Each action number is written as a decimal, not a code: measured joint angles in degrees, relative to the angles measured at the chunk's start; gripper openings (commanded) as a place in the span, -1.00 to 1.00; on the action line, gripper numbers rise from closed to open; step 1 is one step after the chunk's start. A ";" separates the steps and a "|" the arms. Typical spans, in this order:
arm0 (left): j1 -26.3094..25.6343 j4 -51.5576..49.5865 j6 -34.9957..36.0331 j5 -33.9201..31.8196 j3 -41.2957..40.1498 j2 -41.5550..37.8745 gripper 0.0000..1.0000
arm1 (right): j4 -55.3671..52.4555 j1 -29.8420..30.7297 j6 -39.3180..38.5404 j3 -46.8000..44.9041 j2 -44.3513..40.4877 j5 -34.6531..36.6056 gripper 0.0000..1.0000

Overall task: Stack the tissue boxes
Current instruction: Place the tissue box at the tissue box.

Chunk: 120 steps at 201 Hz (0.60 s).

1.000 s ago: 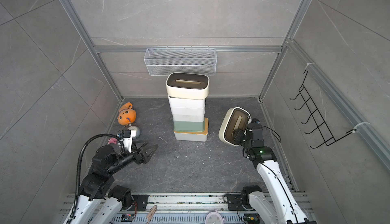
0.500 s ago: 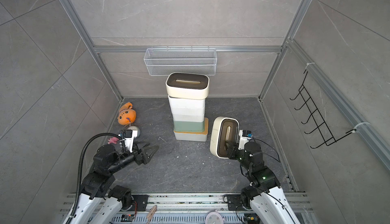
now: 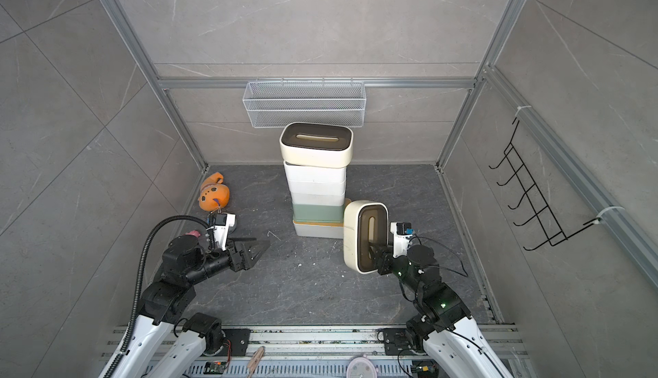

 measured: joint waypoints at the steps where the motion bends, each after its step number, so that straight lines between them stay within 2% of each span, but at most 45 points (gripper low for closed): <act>1: 0.00 -0.02 -0.07 -0.02 0.04 0.07 1.00 | 0.04 0.26 -0.04 0.00 0.11 0.15 -0.03; 36: 0.00 -0.83 -2.60 0.15 0.55 0.72 1.00 | 2.43 9.53 -3.19 0.02 3.76 4.83 -0.03; 73: -0.02 -3.93 -2.58 2.16 3.34 0.57 1.00 | 4.79 21.79 -8.28 0.98 12.26 11.85 -0.02; 96: -0.02 -5.68 -1.95 5.40 7.50 2.60 1.00 | 6.27 24.96 -10.82 2.14 16.61 13.70 -0.02; 120: -0.07 -7.87 -0.72 9.51 11.65 9.33 1.00 | 8.66 26.73 -13.14 4.09 21.18 14.58 -0.02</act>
